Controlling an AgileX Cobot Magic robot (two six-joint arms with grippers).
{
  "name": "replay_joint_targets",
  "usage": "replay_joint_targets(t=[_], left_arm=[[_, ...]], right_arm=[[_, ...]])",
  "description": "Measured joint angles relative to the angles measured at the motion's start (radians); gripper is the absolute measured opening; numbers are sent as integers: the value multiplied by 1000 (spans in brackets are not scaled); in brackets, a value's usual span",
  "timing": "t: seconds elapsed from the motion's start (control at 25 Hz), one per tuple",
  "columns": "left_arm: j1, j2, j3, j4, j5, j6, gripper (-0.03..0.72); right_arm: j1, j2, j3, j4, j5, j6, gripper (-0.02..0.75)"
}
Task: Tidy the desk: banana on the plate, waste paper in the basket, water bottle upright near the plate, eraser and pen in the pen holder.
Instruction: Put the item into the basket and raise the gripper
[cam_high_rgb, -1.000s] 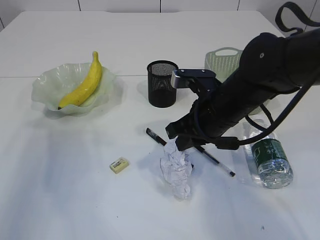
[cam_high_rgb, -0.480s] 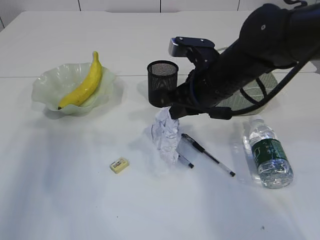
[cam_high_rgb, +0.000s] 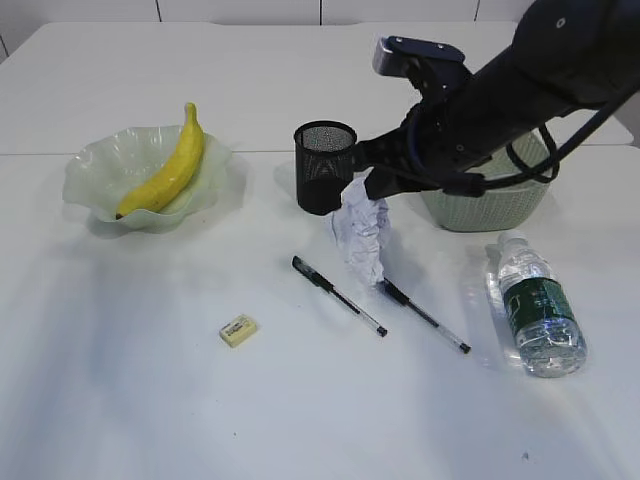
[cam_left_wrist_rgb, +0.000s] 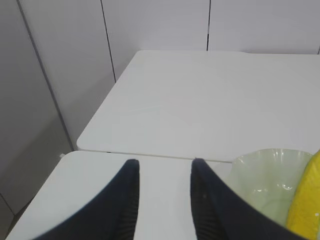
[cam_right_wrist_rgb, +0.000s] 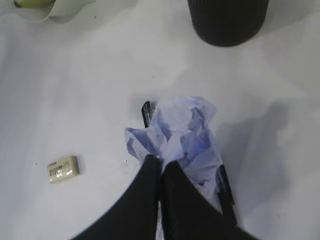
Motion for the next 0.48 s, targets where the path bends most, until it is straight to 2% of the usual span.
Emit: replay_joint_targets(t=[0.48], left_arm=[[0,0,0,0,0,0,236]], right_arm=[[-51,1,-148,-2,-49,0,-8]])
